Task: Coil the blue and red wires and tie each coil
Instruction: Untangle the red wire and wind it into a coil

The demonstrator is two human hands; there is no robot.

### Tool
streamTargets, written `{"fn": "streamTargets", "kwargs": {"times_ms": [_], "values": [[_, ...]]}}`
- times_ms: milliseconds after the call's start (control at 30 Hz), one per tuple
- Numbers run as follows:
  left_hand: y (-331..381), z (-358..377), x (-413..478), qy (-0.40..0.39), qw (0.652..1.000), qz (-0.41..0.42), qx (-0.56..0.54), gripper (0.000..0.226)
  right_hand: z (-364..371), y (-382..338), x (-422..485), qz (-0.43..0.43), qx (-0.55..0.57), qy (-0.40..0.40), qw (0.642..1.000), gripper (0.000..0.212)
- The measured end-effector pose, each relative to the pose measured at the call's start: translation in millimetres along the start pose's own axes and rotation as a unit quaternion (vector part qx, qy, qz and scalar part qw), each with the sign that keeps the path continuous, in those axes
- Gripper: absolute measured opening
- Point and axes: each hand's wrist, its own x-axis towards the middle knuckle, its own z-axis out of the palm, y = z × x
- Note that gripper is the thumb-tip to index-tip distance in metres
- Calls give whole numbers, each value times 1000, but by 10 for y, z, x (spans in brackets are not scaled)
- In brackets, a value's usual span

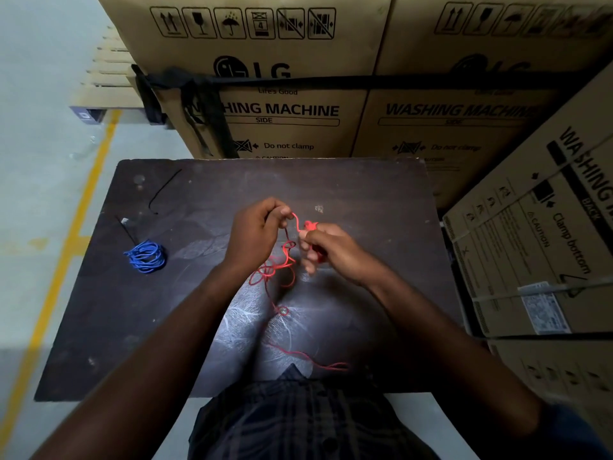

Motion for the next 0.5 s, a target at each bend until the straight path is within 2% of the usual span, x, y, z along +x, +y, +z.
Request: {"fn": "streamTargets", "kwargs": {"times_ms": [133,233,300,400,500], "values": [[21,-2,61,-1,997,75,25,20,51,-101,-65,52,177,-116,976,29],[45,-26,54,-12,992,113,47,24,39,-218,-82,36,269,-155,950,28],[61,6,21,-24,989,128,63,30,8,-323,-74,12,350,-175,920,28],[97,128,-43,-51,989,125,56,21,-32,-463,-46,-28,467,-174,866,28],[162,236,-65,-58,995,85,0,11,-29,-529,-8,-54,550,-122,825,27]]}}
